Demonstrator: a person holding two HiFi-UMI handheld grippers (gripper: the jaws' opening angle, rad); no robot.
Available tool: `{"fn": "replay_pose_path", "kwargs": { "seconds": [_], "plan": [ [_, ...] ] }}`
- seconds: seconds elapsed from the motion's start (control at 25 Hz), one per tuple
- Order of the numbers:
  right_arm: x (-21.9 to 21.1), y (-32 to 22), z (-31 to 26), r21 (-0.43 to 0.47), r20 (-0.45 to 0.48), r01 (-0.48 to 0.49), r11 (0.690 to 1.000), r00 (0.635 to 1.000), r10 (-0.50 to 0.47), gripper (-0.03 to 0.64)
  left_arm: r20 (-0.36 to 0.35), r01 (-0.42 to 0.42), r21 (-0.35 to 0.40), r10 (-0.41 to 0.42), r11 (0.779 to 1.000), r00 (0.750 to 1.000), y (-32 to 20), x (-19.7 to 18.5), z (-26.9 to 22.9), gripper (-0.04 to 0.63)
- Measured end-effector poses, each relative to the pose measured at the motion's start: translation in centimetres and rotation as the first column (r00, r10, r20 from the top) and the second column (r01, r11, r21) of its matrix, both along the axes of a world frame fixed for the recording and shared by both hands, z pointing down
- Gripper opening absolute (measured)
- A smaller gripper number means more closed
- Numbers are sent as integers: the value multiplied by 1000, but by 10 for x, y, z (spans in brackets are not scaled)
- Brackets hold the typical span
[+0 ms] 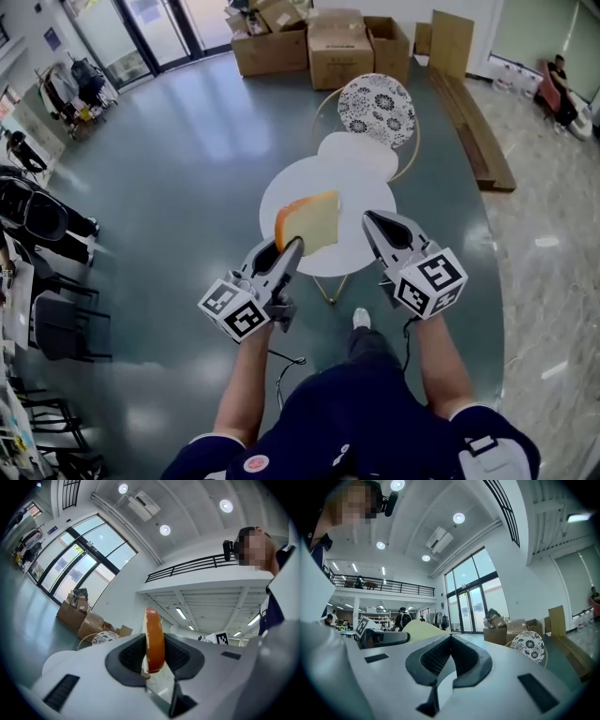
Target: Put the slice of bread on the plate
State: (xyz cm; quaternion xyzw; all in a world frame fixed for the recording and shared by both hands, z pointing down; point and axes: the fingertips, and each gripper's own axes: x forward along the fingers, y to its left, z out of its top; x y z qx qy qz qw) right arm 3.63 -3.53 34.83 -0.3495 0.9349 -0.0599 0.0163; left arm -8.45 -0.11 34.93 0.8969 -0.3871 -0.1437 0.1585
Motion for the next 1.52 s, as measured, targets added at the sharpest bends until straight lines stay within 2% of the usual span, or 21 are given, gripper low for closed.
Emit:
{"fn": "replay_pose_path", "kwargs": {
  "seconds": [0.32,0.6,0.84,1.12,1.52],
  "plan": [
    [2,-9,-3,-5,39,35,999,999,-34,6,24,32,-5,-32,999,999,-3,0,-5,103],
    [25,-103,10,-42,55,112,993,992,-110,6,43,100,-46,-98,994,994,-93,27,7,103],
    [34,-135,17,-66,56,159,985,986,-156,6,42,151,-70,-148,986,988,-119,38,10,103],
    [30,-157,19,-69,49,180,981,983,-177,6,48,160,-94,-156,983,987,-137,40,16,103],
    [17,-178,20,-78,39,131,988,991,-128,6,30,115,-91,-112,989,993,-161,29,16,103]
  ]
}}
